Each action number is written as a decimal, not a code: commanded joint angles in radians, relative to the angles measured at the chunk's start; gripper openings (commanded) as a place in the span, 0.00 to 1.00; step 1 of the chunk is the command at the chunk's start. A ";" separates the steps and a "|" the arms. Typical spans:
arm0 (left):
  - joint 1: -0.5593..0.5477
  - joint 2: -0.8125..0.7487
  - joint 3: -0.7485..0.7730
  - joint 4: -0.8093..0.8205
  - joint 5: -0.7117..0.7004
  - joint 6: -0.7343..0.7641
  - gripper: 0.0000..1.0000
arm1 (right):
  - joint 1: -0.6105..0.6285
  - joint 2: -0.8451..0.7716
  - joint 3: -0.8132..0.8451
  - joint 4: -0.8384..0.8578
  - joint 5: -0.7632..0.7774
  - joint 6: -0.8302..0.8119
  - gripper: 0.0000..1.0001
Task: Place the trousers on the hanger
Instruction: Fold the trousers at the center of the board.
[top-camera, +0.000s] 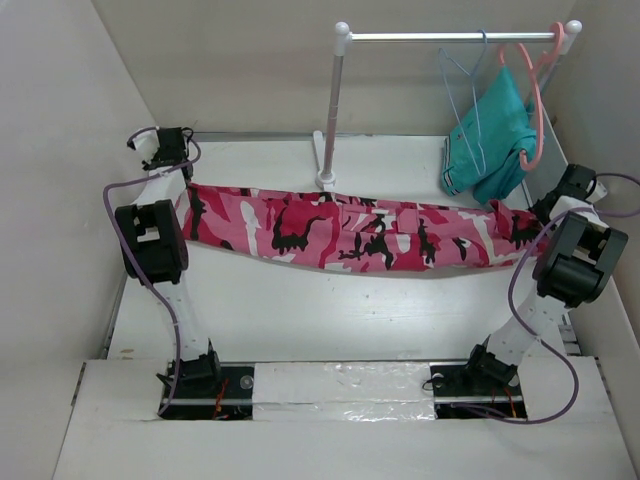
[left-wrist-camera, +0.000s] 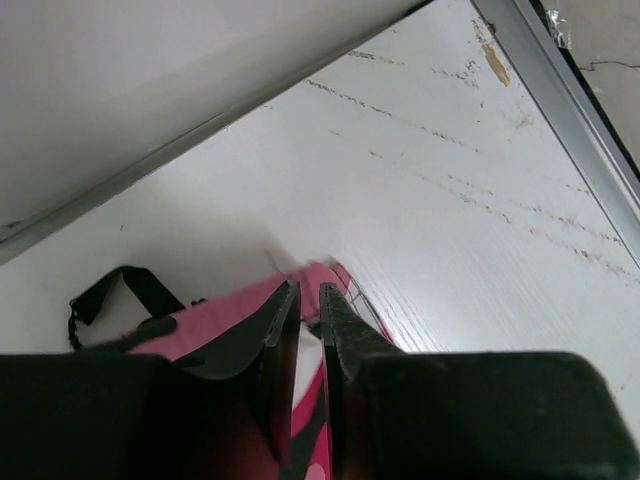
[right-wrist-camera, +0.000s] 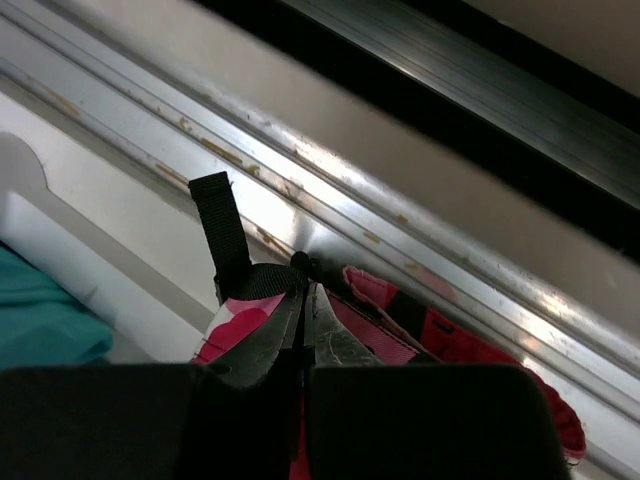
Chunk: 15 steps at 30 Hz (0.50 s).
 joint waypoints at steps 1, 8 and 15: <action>0.014 -0.013 0.046 0.022 -0.035 0.035 0.13 | -0.007 0.013 0.070 0.099 0.040 -0.014 0.04; 0.014 -0.105 -0.011 0.023 0.016 0.044 0.41 | 0.012 -0.056 0.063 0.071 -0.038 0.000 0.73; 0.005 -0.360 -0.318 0.050 0.089 -0.042 0.36 | 0.108 -0.338 -0.218 0.148 -0.032 0.101 0.61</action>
